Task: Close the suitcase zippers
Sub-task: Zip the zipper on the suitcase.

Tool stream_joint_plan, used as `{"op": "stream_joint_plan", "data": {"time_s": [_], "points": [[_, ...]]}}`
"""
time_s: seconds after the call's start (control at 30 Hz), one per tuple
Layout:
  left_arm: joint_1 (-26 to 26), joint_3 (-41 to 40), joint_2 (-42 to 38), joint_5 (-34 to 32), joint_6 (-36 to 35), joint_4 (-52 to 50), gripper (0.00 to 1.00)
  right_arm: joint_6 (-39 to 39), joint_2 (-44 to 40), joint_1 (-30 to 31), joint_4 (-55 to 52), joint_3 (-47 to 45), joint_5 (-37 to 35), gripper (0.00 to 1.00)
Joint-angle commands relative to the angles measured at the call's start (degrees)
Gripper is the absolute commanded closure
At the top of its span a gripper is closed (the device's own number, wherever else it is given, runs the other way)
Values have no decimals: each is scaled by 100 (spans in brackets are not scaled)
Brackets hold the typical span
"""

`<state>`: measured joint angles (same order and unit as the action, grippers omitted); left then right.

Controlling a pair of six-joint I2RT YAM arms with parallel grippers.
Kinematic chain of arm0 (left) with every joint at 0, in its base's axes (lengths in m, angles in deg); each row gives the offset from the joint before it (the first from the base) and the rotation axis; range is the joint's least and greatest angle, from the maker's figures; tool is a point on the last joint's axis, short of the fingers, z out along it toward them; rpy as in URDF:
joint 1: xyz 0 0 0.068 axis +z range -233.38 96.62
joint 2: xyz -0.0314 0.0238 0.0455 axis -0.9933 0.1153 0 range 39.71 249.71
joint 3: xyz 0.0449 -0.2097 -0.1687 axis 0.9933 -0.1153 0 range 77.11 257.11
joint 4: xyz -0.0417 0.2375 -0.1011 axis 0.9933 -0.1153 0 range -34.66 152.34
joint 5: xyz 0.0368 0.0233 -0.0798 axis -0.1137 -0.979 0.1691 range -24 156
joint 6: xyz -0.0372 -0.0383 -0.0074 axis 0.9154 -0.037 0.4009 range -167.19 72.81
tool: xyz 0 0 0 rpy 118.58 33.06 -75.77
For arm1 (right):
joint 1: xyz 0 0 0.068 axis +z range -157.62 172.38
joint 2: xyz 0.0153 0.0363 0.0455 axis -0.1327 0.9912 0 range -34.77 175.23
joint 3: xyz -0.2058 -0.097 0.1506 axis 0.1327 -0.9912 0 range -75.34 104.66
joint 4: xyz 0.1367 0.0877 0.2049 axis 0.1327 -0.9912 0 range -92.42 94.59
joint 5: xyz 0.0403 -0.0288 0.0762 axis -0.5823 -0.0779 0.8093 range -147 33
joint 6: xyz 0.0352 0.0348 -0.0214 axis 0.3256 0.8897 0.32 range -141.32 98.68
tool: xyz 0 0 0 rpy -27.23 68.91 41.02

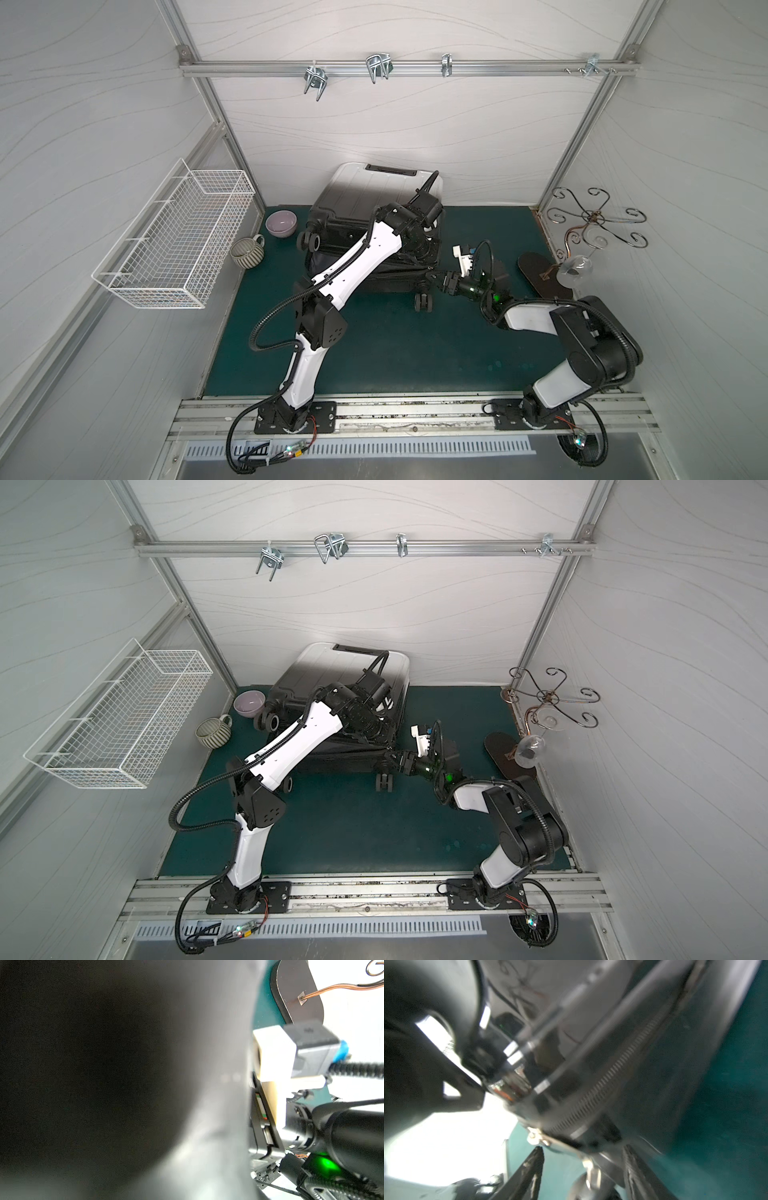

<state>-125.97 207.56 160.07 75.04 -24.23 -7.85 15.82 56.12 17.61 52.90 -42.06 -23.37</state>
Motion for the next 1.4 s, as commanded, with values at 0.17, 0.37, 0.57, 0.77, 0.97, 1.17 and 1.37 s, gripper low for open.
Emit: {"op": "stream_joint_plan", "data": {"time_s": [0.17, 0.37, 0.57, 0.77, 0.97, 1.17, 1.37], "points": [[14, 103, -321, 790, -873, 577, 100, 305, 260, -2, 144, 363, 761, 52], [13, 116, -298, 765, -892, 559, 100, 428, 356, -10, 380, 331, 1121, 61], [13, 112, -285, 775, -888, 591, 100, 294, 187, -3, 283, 249, 1133, 74], [13, 121, -258, 787, -888, 581, 100, 200, 100, -1, 443, 114, 1150, 74], [14, 121, -233, 783, -887, 583, 100, 206, 72, 33, 416, 234, 1206, 63], [10, 140, -228, 809, -860, 603, 100, 450, 276, 65, 210, 435, 887, 64], [12, 125, -199, 836, -841, 621, 100, 449, 53, 393, -572, 541, -94, 80]]}}
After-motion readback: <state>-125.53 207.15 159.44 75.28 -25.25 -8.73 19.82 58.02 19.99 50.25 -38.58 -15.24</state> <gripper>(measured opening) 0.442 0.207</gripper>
